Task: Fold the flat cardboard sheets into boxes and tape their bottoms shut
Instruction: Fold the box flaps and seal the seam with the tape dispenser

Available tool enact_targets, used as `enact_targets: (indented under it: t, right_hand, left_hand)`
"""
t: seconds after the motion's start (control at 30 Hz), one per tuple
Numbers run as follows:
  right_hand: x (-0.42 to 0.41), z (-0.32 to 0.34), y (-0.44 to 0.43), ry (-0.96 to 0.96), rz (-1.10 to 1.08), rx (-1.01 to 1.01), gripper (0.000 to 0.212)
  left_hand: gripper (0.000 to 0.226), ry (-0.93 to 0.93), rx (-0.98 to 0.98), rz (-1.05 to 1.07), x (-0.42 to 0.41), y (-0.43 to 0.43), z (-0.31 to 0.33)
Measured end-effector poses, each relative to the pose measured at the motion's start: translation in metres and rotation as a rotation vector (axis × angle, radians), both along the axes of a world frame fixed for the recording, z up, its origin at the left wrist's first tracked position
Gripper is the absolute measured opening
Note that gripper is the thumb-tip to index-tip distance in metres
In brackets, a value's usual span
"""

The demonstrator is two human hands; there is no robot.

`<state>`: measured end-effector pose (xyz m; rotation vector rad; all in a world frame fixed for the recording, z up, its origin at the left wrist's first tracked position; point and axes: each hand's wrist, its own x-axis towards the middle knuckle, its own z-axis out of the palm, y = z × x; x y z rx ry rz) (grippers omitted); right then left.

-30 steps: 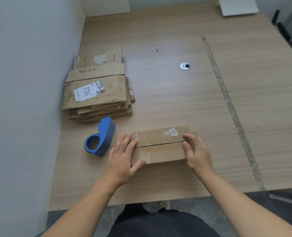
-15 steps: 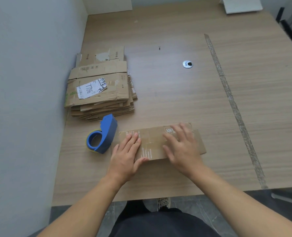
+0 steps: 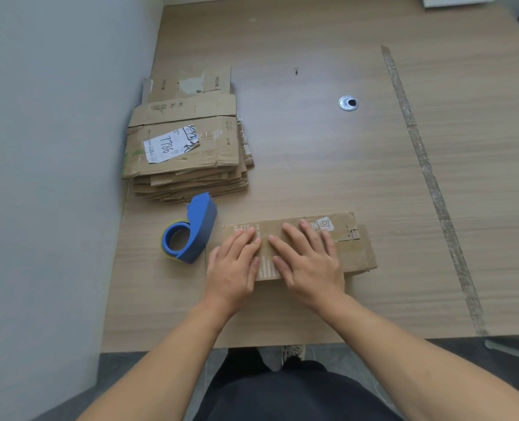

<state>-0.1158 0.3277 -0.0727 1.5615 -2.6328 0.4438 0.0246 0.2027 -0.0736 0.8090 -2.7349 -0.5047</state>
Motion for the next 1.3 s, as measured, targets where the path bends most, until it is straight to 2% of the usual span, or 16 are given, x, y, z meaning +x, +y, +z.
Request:
enact_targets:
  t: [0.2,0.3,0.37,0.43,0.53,0.6,0.73,0.97,1.03,1.17,1.3]
  right_hand:
    - [-0.001,-0.002,-0.002,-0.010,-0.032,-0.010,0.038]
    - [-0.003,-0.002,-0.002,-0.040,-0.035,0.041,0.039]
    - [-0.003,-0.001,-0.002,-0.056,-0.041,0.057,0.039]
    - [-0.003,0.000,-0.001,-0.059,-0.043,0.068,0.039]
    - [-0.002,0.002,-0.001,-0.059,-0.045,0.063,0.039]
    - [-0.002,0.003,-0.001,-0.067,-0.042,0.062,0.039]
    - [-0.003,0.004,-0.001,-0.099,-0.037,0.070,0.039]
    - [-0.008,0.007,0.000,-0.207,-0.015,0.104,0.041]
    - [-0.009,0.011,0.000,-0.260,-0.010,0.080,0.044]
    - [-0.013,0.023,0.003,-0.414,0.006,0.019,0.050]
    - [-0.021,0.036,0.005,-0.737,-0.007,-0.104,0.053]
  left_hand:
    - [0.044,0.050,0.078,0.020,0.003,-0.011,0.018]
    - [0.045,0.044,-0.025,0.158,0.010,-0.033,0.029]
    - [0.048,-0.029,-0.048,0.296,0.017,-0.051,0.034]
    - [0.051,-0.173,0.027,0.417,0.023,-0.066,0.034]
    - [0.066,-0.375,0.131,0.463,0.027,-0.080,0.027]
    - [0.070,-0.419,0.194,0.460,0.023,-0.086,0.020]
    - [0.070,-0.425,0.230,0.501,0.013,-0.087,0.013]
    - [0.064,-0.321,0.307,0.600,0.001,-0.094,0.030]
    - [0.065,-0.223,0.340,0.568,0.003,-0.095,0.046]
    - [0.068,-0.084,0.253,0.300,0.007,-0.080,0.087]
    - [0.060,-0.077,0.093,-0.065,0.013,-0.054,0.100]
